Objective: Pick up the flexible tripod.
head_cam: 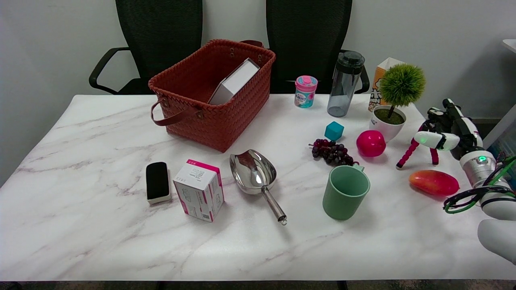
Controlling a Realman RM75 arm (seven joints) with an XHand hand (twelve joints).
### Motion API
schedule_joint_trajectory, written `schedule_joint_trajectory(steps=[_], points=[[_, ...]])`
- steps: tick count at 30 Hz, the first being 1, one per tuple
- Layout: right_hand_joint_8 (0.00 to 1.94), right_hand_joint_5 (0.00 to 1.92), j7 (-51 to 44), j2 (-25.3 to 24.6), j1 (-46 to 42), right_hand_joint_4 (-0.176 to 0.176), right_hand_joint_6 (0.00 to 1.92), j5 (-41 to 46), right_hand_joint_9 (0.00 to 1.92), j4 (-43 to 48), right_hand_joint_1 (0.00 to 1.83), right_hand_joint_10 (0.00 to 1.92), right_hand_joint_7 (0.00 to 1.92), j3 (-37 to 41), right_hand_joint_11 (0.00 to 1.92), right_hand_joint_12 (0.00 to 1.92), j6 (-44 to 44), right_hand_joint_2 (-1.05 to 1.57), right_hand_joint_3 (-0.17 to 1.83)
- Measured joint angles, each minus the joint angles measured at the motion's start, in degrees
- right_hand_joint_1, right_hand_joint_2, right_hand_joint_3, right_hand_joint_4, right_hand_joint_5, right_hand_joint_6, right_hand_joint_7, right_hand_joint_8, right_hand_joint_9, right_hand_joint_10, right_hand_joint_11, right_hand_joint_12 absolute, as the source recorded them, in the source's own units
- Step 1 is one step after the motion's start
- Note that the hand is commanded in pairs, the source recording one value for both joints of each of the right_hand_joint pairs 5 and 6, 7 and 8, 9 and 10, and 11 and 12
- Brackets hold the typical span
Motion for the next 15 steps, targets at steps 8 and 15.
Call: schedule_joint_trajectory(steps=[8, 15], points=[[0.29, 0.0, 0.0, 0.0, -0.2, 0.0, 0.0, -0.4, 0.25, 0.0, 1.17, 0.25, 0.29, 0.0, 0.03, 0.03, -1.6, -0.34, 0.52], [0.3, 0.0, 0.0, 0.0, -0.6, 0.0, 0.0, -0.6, 0.25, 0.0, 1.22, 0.25, 0.3, -0.1, 0.04, 0.04, -2.5, -0.28, 0.51]])
